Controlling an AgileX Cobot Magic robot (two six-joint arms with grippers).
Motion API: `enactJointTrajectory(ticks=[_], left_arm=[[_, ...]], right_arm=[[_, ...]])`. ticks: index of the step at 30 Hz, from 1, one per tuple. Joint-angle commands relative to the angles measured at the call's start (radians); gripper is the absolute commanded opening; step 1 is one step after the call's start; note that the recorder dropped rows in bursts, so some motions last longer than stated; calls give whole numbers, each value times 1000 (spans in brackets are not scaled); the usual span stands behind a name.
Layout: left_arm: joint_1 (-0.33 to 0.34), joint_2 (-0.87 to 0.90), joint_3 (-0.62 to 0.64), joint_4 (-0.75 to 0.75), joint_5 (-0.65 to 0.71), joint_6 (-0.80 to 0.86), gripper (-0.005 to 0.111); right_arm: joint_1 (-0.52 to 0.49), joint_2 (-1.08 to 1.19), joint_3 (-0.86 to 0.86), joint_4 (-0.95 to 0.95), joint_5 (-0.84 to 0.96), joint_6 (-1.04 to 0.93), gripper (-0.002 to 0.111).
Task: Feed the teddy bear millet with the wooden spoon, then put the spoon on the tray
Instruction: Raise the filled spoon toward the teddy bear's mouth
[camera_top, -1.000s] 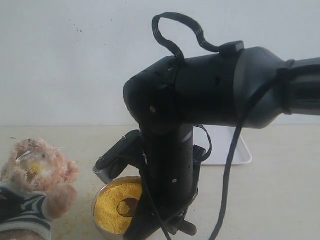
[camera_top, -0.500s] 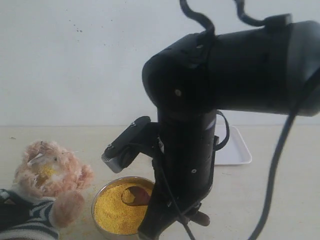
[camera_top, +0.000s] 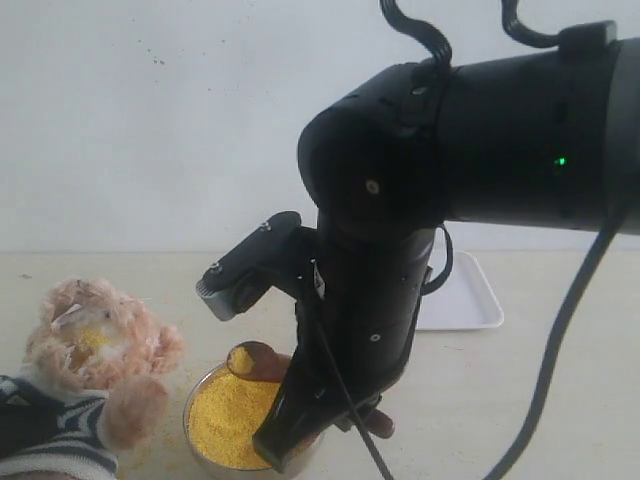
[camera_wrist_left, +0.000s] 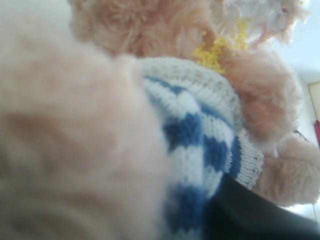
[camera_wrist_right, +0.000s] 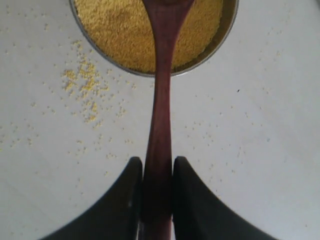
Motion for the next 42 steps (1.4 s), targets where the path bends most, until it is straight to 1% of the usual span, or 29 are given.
enactJointTrajectory(ticks=[1, 5, 6, 7, 9, 12, 18, 23, 29, 33, 42], left_arm=[[-2, -1, 2, -20, 24, -8, 4], [-2, -1, 2, -22, 24, -8, 4], [-2, -1, 2, -15, 24, -8, 4], [-2, -1, 2, -4, 24, -8, 4], [-2, -1, 2, -6, 19, -8, 4], [-2, -1, 4, 8, 2, -8, 4], [-2, -1, 86, 2, 9, -8, 4], [-2, -1, 91, -7, -5, -8, 4], [-2, -1, 91, -15, -5, -8, 4], [-2, -1, 91, -15, -5, -8, 4], [-2, -1, 91, -15, -5, -8, 4]], right_arm=[[2, -3, 0, 47, 61, 17, 0], [-1, 0, 0, 4, 25, 19, 0], [-1, 0, 0, 2, 46, 33, 0], [1, -2, 0, 42, 108, 51, 0], [1, -2, 0, 76, 118, 27, 0], [1, -2, 0, 64, 114, 27, 0], [1, -2, 0, 83, 120, 13, 0], [1, -2, -4, 83, 120, -29, 0], [51, -2, -4, 71, 104, -61, 0], [79, -2, -44, 38, 68, -63, 0], [81, -2, -211, 58, 96, -98, 0]])
